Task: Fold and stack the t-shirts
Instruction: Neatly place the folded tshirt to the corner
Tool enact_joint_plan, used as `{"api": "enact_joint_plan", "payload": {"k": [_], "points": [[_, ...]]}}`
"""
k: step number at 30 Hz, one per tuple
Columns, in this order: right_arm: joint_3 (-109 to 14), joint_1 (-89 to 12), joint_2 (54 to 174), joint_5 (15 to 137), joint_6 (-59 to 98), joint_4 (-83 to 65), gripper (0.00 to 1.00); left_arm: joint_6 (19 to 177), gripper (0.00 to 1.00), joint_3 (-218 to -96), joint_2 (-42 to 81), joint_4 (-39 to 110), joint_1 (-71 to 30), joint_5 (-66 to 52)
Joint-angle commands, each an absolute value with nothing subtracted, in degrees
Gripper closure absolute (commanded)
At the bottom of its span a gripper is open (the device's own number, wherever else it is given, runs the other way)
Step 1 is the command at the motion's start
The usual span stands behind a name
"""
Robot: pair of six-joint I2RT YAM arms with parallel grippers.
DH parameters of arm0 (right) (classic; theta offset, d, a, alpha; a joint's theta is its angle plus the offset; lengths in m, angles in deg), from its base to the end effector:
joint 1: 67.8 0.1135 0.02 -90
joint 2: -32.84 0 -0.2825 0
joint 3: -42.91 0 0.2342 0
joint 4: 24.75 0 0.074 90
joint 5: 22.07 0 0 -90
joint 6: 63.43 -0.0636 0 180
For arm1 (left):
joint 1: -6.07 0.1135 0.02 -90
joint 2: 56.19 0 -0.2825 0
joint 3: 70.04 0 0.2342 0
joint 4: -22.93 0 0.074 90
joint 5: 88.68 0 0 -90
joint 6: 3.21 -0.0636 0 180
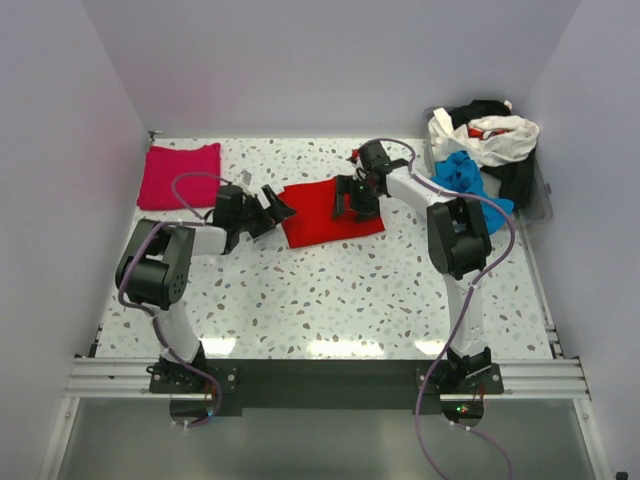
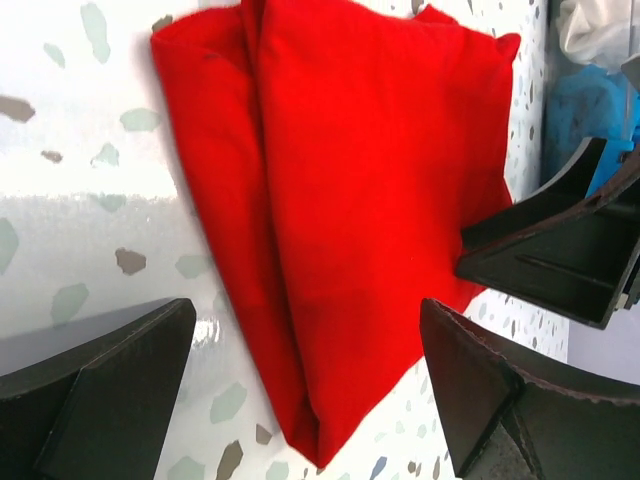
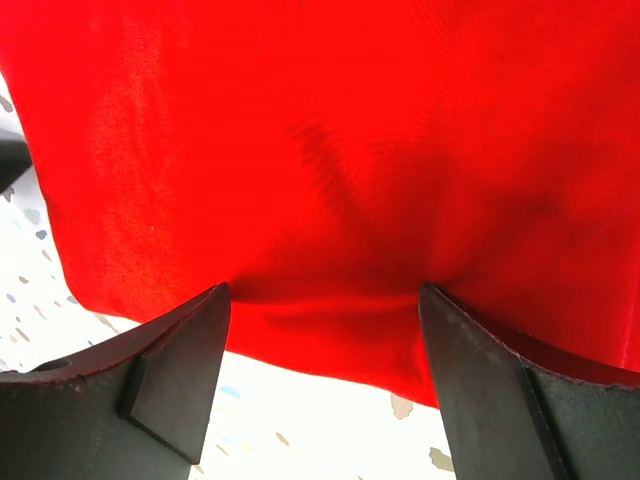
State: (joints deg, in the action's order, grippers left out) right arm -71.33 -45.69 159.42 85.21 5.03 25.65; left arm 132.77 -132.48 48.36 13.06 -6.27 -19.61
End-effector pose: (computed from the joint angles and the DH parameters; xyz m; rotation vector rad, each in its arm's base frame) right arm 0.4365 0.1977 0.1705 -0.1147 2.7415 0.6340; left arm 0.3640 -0.1029 0.1587 -0.4305 2.2143 -0.9651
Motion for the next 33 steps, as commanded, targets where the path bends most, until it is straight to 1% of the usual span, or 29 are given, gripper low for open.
{"api": "enact_joint_plan", "payload": {"k": [1, 7, 11, 16, 20, 23, 24, 26, 27, 28, 29, 30, 33], "points": [[-70.1, -45.6, 160.0, 82.1, 7.0, 28.7, 0.20, 133.7, 0.00, -134.4, 51.5, 11.6, -5.9, -17.4], [-70.9, -45.6, 159.9, 81.8, 7.1, 29.3, 0.20, 136.2, 0.00, -134.0, 54.5, 9.0, -7.7, -18.4], [-70.9, -45.6, 159.8, 82.1, 6.8, 28.9, 0.20, 138.6, 0.00, -135.1, 58.3, 7.4, -11.0, -18.6], [-70.0, -45.5, 159.6, 82.7, 5.9, 28.0, 0.20, 139.7, 0.00, -139.8, 62.2, 8.2, -15.9, -18.4], [-68.7, -45.6, 159.0, 83.3, 5.5, 26.9, 0.20, 139.5, 0.01, -142.6, 64.4, 11.0, -17.7, -16.6], [-67.6, -45.6, 158.4, 83.6, 5.1, 26.2, 0.20, 139.5, 0.13, -143.7, 64.9, 13.2, -17.7, -14.5], [-67.1, -45.7, 158.3, 83.6, 5.0, 25.9, 0.20, 139.2, 0.28, -144.3, 65.1, 14.4, -17.7, -13.8], [-66.6, -45.6, 157.7, 83.8, 5.0, 25.7, 0.20, 138.9, 0.48, -144.8, 65.4, 16.7, -17.7, -11.9], [-66.3, -45.6, 157.5, 83.8, 4.9, 25.5, 0.20, 138.7, 0.70, -145.4, 65.5, 17.5, -17.7, -11.2], [-66.2, -45.6, 157.2, 83.8, 4.8, 25.4, 0.20, 138.3, 0.79, -145.7, 65.9, 18.8, -17.7, -10.7], [-66.0, -45.6, 156.9, 83.8, 5.0, 25.4, 0.20, 137.9, 0.94, -146.2, 66.1, 19.6, -17.7, -9.7], [-65.8, -45.6, 156.8, 84.0, 4.9, 25.4, 0.20, 136.7, 1.00, -147.5, 66.2, 20.5, -17.7, -9.2], [-65.5, -45.6, 155.6, 84.3, 5.2, 26.0, 0.20, 133.7, 1.00, -149.0, 65.6, 23.1, -17.3, -7.6]]}}
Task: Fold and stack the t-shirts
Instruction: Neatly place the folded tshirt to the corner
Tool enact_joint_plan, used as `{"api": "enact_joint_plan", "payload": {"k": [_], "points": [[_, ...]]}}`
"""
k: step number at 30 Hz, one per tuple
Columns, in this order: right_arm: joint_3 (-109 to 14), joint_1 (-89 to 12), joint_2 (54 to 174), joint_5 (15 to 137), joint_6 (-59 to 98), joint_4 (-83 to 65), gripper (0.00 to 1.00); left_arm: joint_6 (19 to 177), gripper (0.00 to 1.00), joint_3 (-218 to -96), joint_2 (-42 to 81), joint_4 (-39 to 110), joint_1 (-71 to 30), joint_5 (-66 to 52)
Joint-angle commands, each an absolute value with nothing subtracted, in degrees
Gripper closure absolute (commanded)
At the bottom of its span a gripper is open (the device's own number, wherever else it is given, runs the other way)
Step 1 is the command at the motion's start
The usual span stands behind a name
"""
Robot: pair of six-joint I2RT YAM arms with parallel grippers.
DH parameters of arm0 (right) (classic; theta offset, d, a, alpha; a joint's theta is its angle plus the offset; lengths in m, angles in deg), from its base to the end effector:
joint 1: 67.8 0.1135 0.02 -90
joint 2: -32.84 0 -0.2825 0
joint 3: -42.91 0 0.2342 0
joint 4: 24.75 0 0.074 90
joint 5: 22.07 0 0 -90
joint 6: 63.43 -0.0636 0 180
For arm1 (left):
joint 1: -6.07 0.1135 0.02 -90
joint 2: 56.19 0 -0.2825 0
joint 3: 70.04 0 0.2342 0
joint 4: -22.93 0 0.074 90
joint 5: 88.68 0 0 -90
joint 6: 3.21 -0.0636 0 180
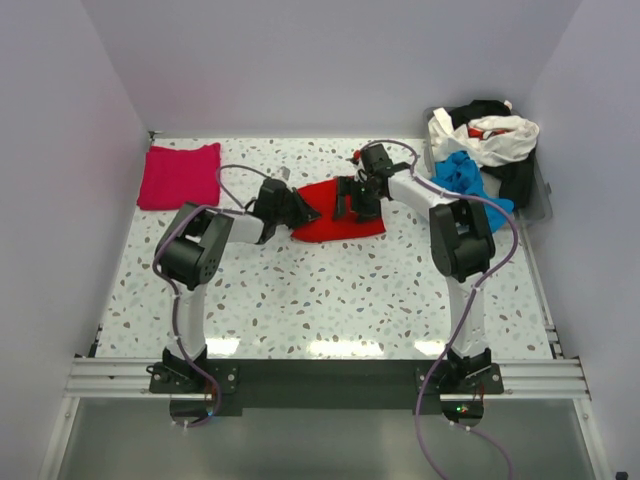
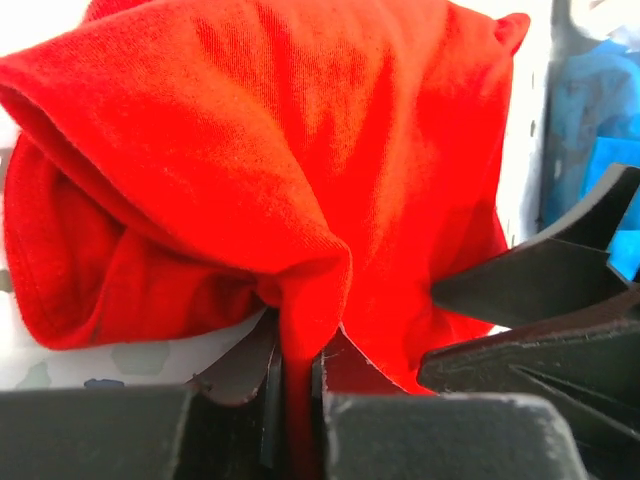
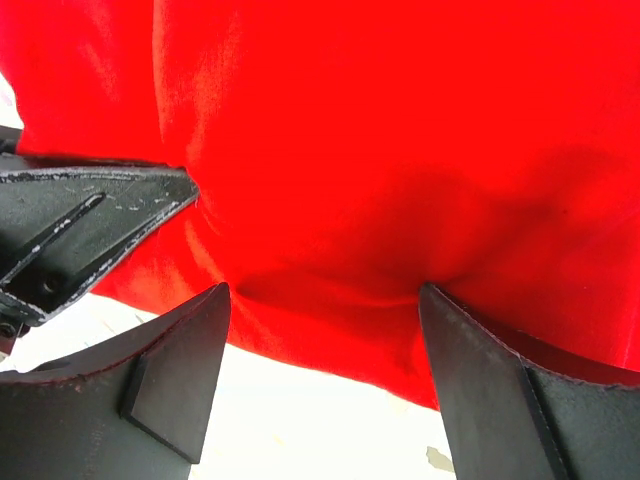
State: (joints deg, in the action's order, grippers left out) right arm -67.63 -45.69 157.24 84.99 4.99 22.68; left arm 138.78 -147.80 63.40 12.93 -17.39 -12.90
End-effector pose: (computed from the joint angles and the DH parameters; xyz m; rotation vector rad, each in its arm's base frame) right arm 0.4300 0.1948 0.1723 -0.1168 2.7155 0.6367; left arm 0.4059 -0.1932 0.1314 -0.4093 2.2531 -1.0029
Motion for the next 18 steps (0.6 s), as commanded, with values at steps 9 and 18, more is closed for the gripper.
{"api": "enact_joint_plan", "payload": {"k": [9, 18], "points": [[-64.4, -45.6, 149.3, 84.6, 6.4, 28.3, 0.15, 115.2, 1.00, -157.3, 60.2, 35.4, -10.1, -10.3], [-62.2, -45.6, 145.4, 86.3, 6.6, 28.6, 0.15, 91.6, 1.00, -171.2, 59.0, 54.2, -3.9, -14.1]]}}
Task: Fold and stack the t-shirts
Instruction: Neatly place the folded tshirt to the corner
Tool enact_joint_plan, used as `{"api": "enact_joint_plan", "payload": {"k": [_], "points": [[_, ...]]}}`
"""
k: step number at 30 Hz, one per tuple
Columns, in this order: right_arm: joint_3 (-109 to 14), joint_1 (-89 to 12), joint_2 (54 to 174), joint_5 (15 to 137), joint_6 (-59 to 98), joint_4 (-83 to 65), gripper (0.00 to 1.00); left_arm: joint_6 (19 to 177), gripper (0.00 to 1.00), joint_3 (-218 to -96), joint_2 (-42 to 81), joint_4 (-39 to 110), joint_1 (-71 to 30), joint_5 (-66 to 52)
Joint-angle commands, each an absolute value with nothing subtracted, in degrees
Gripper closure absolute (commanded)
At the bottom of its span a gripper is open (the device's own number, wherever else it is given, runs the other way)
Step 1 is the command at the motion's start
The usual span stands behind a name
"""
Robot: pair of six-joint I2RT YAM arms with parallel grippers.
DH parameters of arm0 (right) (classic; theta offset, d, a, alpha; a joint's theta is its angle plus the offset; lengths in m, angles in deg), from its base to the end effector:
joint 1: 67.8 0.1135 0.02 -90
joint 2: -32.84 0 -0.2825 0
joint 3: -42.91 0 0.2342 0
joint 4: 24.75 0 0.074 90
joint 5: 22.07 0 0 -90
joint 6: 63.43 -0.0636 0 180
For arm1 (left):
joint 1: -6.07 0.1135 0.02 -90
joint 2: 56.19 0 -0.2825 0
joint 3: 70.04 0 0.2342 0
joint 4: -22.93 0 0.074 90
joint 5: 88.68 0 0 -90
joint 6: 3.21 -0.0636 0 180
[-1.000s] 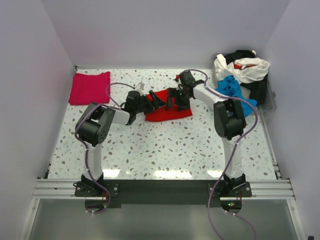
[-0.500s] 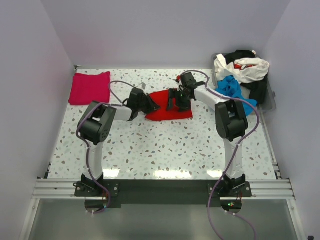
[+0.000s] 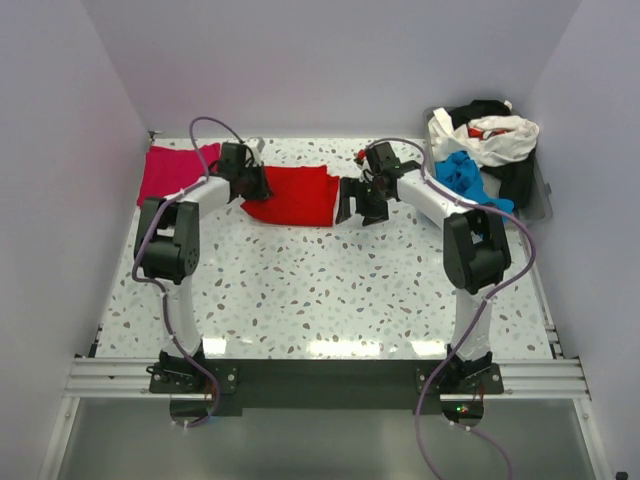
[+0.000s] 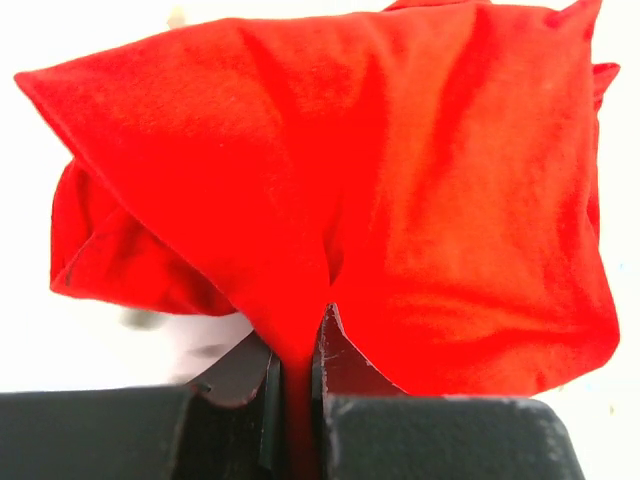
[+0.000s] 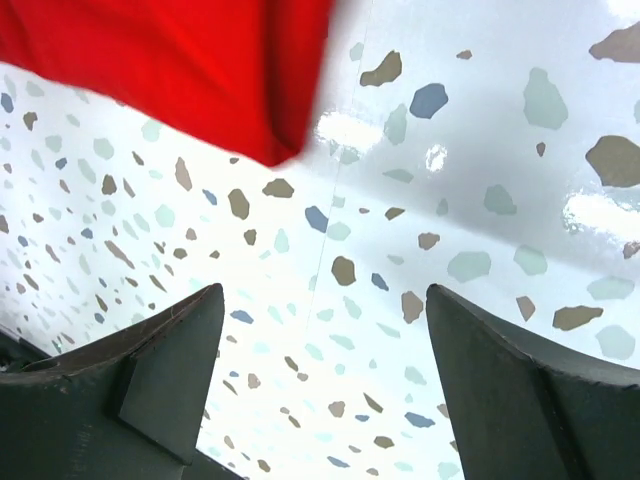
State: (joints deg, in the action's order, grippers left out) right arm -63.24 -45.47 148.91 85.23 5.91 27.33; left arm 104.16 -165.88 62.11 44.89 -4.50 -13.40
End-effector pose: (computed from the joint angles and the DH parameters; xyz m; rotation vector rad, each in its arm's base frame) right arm 0.3981 0.1839 0.2080 -0.1432 2.7251 0.6351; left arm 0.4563 -0.1016 0.1779 -0.0122 2.3784 -0.5386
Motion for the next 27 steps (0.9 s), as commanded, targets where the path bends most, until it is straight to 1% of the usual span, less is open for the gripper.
{"api": "enact_joint_plan", "payload": {"k": [1, 5, 14, 24, 27], "points": [[-62.0, -45.6, 145.1, 86.4, 6.7, 28.5, 0.15, 90.3, 1.00, -172.0, 59.1, 55.0, -3.6, -14.9], [-60.9, -45.6, 144.9, 87.1, 7.0, 28.3, 0.15, 85.6, 1.00, -176.4, 59.0, 58.2, -2.2, -15.7], [-57.6, -45.7, 144.7, 87.8, 7.3, 27.5, 0.15, 81.8, 1.00, -186.8, 59.1, 65.9, 4.0, -17.1], [-56.8, -45.6, 145.0, 88.1, 8.4, 28.2, 0.15, 82.2, 1.00, -191.8, 59.4, 66.9, 13.9, -20.6], [-56.7, -45.6, 144.8, 88.1, 8.5, 28.3, 0.15, 82.3, 1.00, -191.8, 59.1, 66.5, 15.1, -21.3]]}}
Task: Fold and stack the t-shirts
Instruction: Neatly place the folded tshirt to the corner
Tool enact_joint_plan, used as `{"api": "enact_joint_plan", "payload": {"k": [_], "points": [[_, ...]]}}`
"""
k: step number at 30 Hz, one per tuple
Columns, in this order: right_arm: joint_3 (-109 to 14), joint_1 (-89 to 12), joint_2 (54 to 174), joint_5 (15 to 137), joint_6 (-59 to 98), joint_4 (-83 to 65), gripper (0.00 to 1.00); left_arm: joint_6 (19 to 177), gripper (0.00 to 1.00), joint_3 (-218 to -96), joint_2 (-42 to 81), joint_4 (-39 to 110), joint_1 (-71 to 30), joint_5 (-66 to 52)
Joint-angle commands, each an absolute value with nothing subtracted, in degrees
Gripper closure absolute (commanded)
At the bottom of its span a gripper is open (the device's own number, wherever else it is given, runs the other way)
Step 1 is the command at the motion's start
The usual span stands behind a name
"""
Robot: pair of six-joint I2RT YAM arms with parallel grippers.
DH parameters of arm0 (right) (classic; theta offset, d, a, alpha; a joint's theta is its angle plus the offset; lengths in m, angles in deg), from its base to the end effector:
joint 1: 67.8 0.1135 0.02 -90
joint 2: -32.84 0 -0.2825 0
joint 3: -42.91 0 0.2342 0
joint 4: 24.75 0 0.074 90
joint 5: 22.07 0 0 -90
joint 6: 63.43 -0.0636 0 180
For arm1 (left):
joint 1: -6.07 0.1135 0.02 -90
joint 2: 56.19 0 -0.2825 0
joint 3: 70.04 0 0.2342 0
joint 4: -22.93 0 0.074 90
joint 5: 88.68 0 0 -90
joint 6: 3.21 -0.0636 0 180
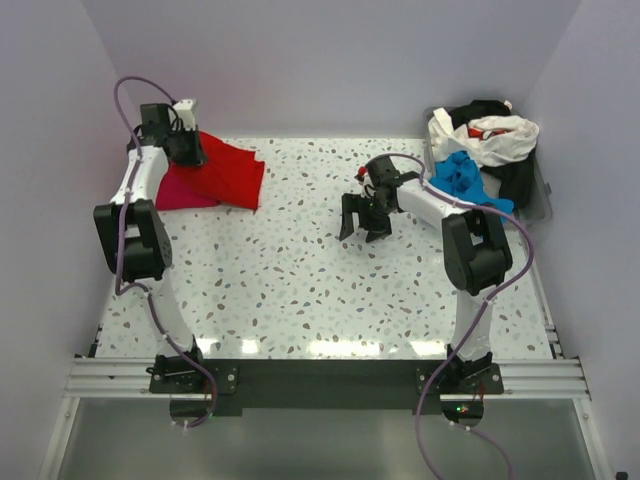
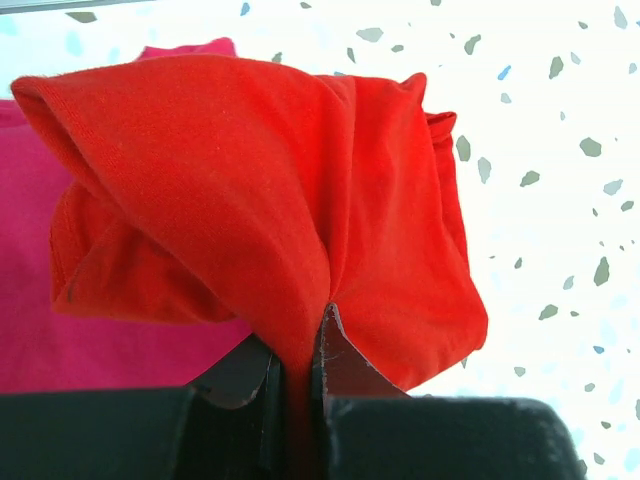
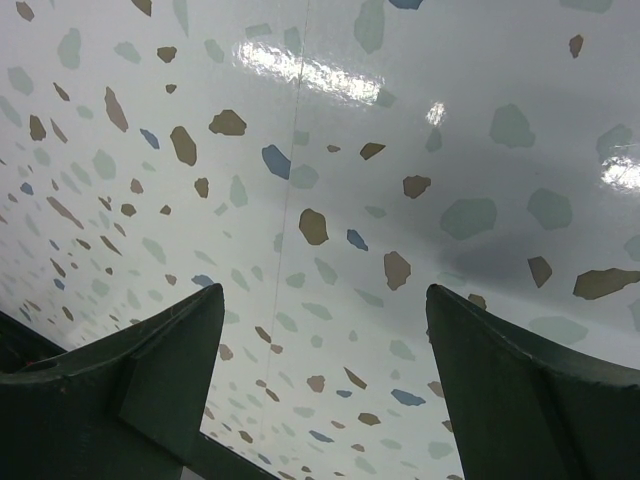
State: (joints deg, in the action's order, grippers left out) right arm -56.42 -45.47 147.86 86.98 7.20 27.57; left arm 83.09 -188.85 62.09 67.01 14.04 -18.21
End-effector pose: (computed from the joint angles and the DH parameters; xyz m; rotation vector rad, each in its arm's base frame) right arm 0.3762 0.1769 0.1818 -0.1655 2.8289 0.6400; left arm 0.4834 0.0462 0.2722 0.0836 2.2932 -0.2920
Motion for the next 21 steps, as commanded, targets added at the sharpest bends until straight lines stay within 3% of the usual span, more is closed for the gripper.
{"api": "enact_joint_plan", "payload": {"k": [1, 12, 21], "points": [[-56.4, -45.5, 144.9, 88.1, 8.5, 28.2, 0.15, 82.3, 1.00, -192.0, 59.1, 66.3, 15.7, -21.4], [-54.7, -45.6, 145.0, 88.7, 8.7, 28.2, 0.15, 82.8, 1.00, -200.5, 61.5, 68.9, 20.0, -25.0], [-54.9, -45.6, 145.6, 88.9, 8.8, 28.2, 0.15, 82.2, 1.00, -199.5, 61.1, 69.8, 24.2, -26.5]]}}
